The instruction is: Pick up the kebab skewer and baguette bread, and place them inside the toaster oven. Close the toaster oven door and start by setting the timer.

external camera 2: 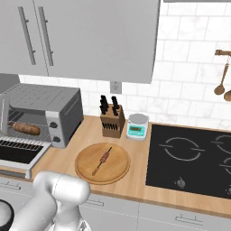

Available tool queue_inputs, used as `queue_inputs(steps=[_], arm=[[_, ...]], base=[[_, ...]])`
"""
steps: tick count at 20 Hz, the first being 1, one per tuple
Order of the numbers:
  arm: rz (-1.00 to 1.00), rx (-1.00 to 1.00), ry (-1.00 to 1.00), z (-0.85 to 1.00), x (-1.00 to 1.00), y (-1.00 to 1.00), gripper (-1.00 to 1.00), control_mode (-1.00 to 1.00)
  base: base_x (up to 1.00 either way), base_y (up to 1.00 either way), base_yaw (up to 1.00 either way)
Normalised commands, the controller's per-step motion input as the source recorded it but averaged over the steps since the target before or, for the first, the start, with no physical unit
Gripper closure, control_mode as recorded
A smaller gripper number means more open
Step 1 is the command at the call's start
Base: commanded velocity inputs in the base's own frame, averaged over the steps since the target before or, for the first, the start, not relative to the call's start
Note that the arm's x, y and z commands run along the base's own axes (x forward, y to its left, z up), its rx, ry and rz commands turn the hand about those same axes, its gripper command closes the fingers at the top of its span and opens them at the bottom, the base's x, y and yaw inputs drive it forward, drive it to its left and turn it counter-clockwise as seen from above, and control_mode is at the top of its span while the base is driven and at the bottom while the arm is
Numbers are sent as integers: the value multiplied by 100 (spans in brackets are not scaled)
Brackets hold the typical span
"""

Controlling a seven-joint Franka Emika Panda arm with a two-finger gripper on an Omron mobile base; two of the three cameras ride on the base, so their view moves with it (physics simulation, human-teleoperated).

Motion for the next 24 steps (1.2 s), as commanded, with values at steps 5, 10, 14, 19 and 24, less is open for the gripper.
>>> queue_inputs(steps=[5, 10, 14, 19, 24], arm=[[1, -3, 25, 80, -37, -36, -100, -100], [0, -2, 27, 78, -20, -40, -100, -100], [7, -4, 13, 6, -35, -83, -100, -100], [21, 0, 3, -2, -16, -100, -100, -100], [36, 0, 0, -28, 7, -100, -100, -100]], base=[[0, 0, 0], [0, 0, 0], [0, 0, 0], [0, 0, 0], [0, 0, 0]])
